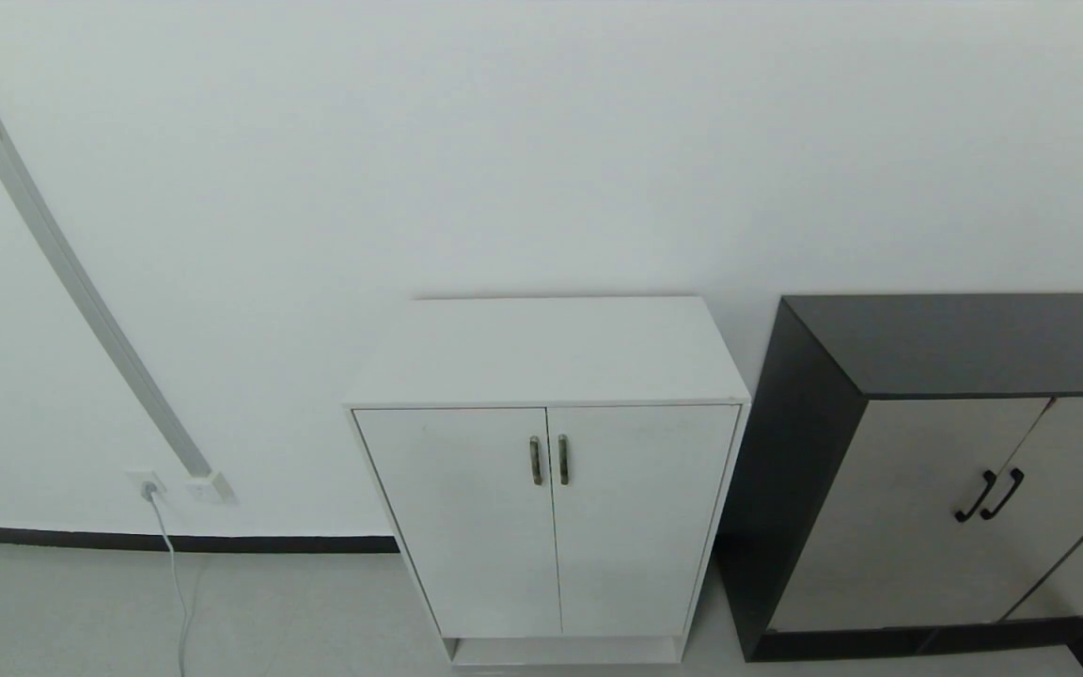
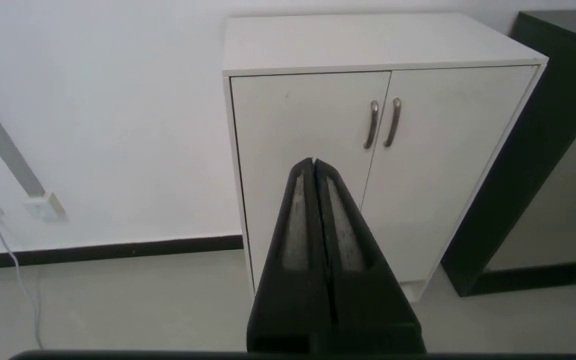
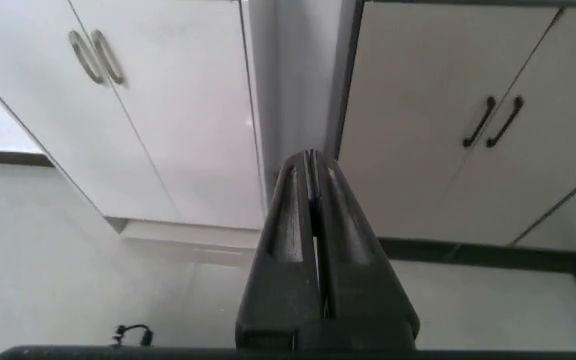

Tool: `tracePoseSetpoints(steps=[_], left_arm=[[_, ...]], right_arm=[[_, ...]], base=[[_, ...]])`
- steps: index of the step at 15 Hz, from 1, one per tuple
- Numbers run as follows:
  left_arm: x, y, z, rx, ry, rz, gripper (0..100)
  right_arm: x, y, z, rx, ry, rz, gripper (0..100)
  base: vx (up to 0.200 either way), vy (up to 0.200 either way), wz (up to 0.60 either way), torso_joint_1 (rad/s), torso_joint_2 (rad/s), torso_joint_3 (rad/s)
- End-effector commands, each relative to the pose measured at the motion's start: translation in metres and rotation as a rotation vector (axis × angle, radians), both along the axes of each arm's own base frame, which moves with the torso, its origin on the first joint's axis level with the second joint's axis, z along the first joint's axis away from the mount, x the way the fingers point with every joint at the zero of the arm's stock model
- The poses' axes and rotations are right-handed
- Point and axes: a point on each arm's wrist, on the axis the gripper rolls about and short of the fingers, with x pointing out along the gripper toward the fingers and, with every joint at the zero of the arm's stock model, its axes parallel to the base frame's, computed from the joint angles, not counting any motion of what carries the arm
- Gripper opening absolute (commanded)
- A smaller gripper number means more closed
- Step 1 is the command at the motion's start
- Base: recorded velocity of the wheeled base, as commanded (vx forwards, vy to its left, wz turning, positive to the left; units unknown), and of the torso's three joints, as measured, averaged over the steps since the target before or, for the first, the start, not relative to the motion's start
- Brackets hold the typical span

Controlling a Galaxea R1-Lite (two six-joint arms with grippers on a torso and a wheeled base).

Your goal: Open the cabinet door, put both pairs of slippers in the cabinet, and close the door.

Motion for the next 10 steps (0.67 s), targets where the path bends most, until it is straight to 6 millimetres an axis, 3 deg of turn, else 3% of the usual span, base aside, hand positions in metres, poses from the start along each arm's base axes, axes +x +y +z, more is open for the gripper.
tracePoseSetpoints(steps=[1, 5, 10], left_arm=[[0.000, 0.000, 0.000, 0.000, 0.001, 0.002, 0], [0.000, 0.000, 0.000, 0.000, 0.001, 0.002, 0], [0.000, 0.000, 0.000, -0.003, 0.001, 0.003, 0]], right_arm=[[-0.004, 0.000, -0.002, -0.006, -0.045, -0.022, 0], [-0.005, 0.001, -0.003, -0.007, -0.066, -0.120, 0], [-0.014, 0.001, -0.005, -0.002, -0.176, -0.116, 0]], base=[[0.000, 0.000, 0.00, 0.000, 0.00, 0.000], [0.000, 0.000, 0.00, 0.000, 0.00, 0.000], [0.000, 0.000, 0.00, 0.000, 0.00, 0.000]])
